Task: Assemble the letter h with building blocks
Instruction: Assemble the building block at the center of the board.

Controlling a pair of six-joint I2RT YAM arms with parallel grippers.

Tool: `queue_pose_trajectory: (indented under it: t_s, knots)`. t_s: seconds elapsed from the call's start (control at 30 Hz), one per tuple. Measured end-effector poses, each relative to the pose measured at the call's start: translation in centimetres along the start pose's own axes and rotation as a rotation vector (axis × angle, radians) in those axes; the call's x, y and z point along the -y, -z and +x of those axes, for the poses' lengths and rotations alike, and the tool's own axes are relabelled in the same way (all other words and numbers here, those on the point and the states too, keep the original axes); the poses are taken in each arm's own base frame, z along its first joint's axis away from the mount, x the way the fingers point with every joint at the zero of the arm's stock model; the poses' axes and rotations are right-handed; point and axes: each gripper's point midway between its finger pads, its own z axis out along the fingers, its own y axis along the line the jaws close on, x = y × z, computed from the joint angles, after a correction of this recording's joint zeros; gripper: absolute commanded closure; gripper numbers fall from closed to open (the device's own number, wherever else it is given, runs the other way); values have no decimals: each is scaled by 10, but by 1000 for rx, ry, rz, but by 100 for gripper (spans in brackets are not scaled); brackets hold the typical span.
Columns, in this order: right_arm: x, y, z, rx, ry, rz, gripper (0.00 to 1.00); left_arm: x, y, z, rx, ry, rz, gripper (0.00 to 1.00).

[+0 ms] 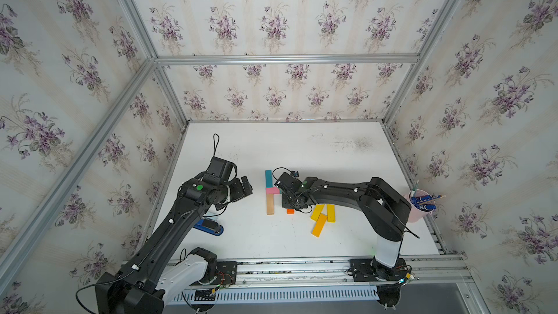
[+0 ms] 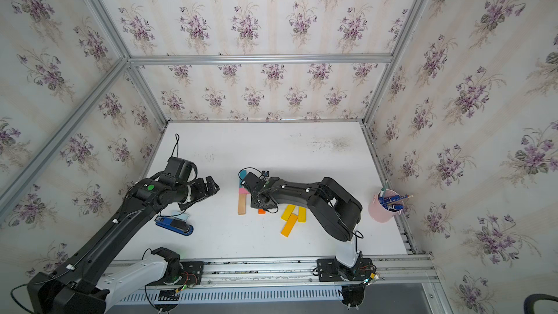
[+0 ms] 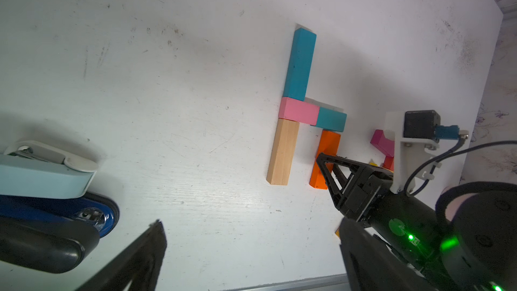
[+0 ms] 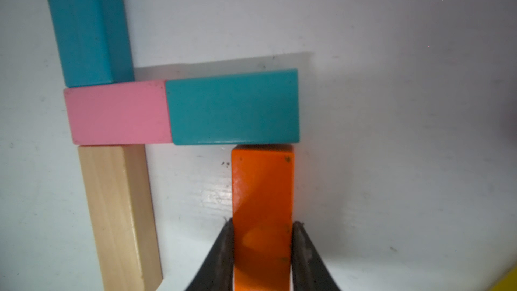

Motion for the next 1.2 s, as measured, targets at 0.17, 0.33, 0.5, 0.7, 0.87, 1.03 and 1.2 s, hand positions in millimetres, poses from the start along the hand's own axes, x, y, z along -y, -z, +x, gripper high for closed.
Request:
queue_pose_trajectory:
  t_s: [0.17, 0.33, 0.5, 0.7, 0.87, 1.03, 1.2]
  knots:
    - [2, 1, 0, -3, 9, 10, 68, 0, -1, 1, -3, 1, 1, 2]
    - [4, 1, 0, -3, 9, 15, 68, 0, -1, 1, -3, 1, 1, 2]
    - [3, 0, 0, -3, 16, 17, 68, 0, -1, 1, -4, 1, 0, 2]
    - [2, 0, -1, -2, 16, 19, 68, 0, -1, 1, -3, 0, 1, 2]
    - [2, 0, -1, -2, 16, 20, 60, 0, -1, 1, -3, -2, 1, 2]
    - [6, -1, 1, -12, 18, 34, 54, -1, -1, 1, -5, -2, 0, 1]
    - [6, -1, 1, -12, 18, 34, 53, -1, -1, 1, -6, -2, -1, 1]
